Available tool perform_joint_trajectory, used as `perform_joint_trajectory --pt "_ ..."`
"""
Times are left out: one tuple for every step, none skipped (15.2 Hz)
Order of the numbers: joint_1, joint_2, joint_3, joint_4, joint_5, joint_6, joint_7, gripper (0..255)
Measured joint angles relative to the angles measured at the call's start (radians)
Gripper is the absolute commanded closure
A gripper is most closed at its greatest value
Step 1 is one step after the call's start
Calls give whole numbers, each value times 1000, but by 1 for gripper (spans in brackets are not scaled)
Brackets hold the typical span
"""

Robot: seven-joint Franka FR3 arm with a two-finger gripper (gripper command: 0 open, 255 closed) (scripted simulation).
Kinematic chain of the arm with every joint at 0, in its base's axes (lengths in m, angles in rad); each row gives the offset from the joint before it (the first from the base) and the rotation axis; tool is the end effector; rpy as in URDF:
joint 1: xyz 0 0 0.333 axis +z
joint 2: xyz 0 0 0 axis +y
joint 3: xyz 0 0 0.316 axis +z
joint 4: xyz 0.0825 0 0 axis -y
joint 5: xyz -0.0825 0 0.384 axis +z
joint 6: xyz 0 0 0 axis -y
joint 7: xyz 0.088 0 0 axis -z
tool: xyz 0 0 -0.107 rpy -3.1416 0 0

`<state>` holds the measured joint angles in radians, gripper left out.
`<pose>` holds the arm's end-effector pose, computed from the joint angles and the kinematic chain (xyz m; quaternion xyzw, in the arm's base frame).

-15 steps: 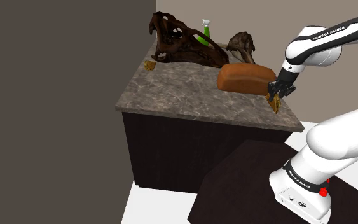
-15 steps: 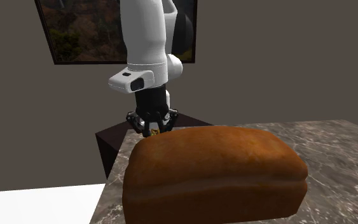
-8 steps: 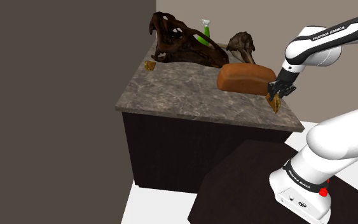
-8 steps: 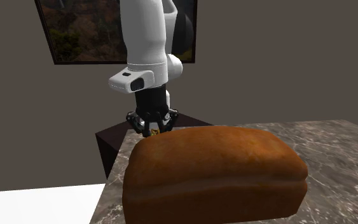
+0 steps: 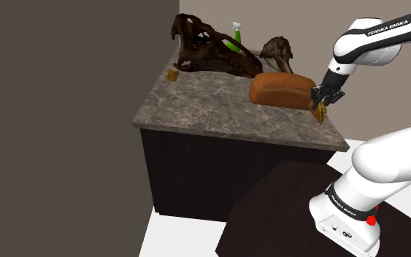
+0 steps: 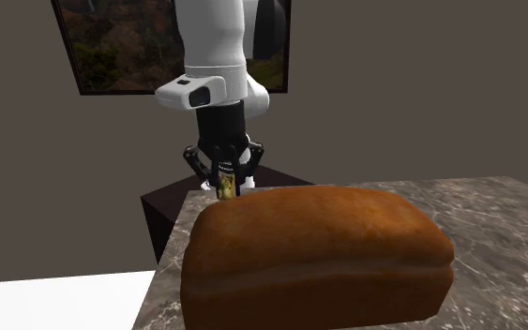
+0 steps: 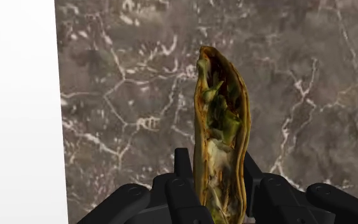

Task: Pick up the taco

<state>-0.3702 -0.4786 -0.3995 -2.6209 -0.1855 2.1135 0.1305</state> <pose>0.2729 -0.2690 0.3894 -0.9295 0.3678 0.0213 0.0191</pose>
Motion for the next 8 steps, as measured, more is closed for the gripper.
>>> perform_joint_trajectory --pt "0 -9 4 7 0 -16 2 255" --pt "0 -19 8 16 1 -35 5 255" --pt "-1 -26 11 27 2 -52 4 255" --pt "-2 -31 12 35 2 -66 4 255" --pt "-2 -35 13 45 2 -80 2 255" --pt "-2 -41 17 54 3 -94 4 255" --pt "-1 -44 19 66 5 -110 4 255" --pt "-1 -48 21 72 5 -120 4 255"
